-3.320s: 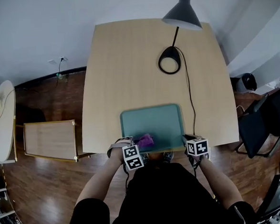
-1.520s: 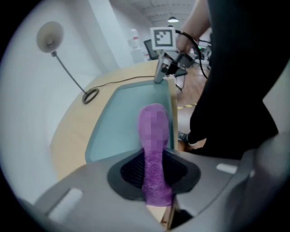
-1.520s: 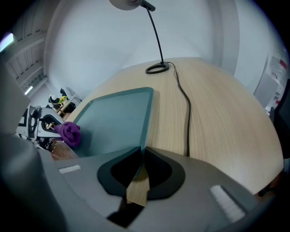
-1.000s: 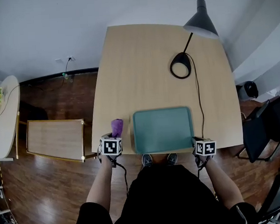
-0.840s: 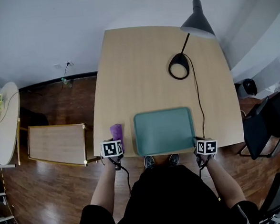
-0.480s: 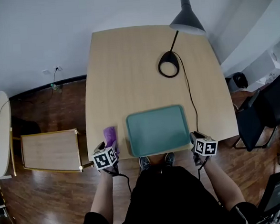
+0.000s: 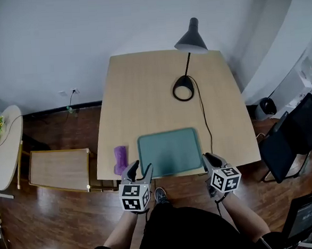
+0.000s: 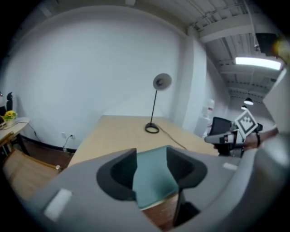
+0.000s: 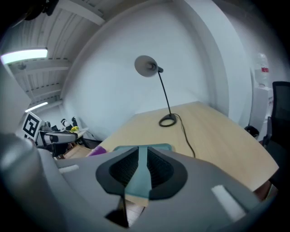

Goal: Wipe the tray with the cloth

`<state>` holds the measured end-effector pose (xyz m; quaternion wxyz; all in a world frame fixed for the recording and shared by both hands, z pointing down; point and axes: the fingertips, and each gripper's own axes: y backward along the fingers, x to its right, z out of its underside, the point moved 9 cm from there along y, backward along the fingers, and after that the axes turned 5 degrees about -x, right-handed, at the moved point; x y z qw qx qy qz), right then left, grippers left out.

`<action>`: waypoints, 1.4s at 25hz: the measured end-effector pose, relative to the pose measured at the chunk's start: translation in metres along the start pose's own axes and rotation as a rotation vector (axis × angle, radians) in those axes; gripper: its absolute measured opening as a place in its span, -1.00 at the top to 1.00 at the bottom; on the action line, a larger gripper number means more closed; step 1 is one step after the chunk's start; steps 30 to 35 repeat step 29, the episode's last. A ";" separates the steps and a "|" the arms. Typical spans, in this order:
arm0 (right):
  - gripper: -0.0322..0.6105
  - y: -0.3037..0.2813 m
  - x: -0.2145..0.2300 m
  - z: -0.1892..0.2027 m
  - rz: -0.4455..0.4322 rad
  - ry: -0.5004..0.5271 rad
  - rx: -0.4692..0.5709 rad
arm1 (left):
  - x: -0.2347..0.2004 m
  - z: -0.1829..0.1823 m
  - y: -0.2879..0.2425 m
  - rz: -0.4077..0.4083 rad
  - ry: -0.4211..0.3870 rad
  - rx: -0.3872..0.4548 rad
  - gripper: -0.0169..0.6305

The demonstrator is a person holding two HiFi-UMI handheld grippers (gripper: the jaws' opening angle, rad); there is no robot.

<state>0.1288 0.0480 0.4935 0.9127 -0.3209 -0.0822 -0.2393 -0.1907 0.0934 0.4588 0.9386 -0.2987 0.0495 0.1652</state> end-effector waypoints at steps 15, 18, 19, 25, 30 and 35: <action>0.76 0.196 -0.054 0.004 -0.172 0.254 0.483 | 0.217 0.033 0.101 0.048 -0.184 0.288 0.35; 0.76 0.200 -0.061 0.004 -0.151 0.274 0.486 | 0.214 0.034 0.111 0.044 -0.155 0.328 0.37; 0.77 0.202 -0.064 0.005 -0.145 0.280 0.489 | 0.214 0.034 0.115 0.055 -0.140 0.331 0.38; 0.78 0.207 -0.087 0.007 -0.122 0.302 0.506 | 0.202 0.035 0.136 0.081 -0.138 0.338 0.38; 0.78 0.202 -0.103 0.009 -0.124 0.305 0.495 | 0.184 0.040 0.145 0.080 -0.108 0.330 0.39; 0.78 0.202 -0.103 0.009 -0.124 0.305 0.495 | 0.184 0.040 0.145 0.080 -0.108 0.330 0.39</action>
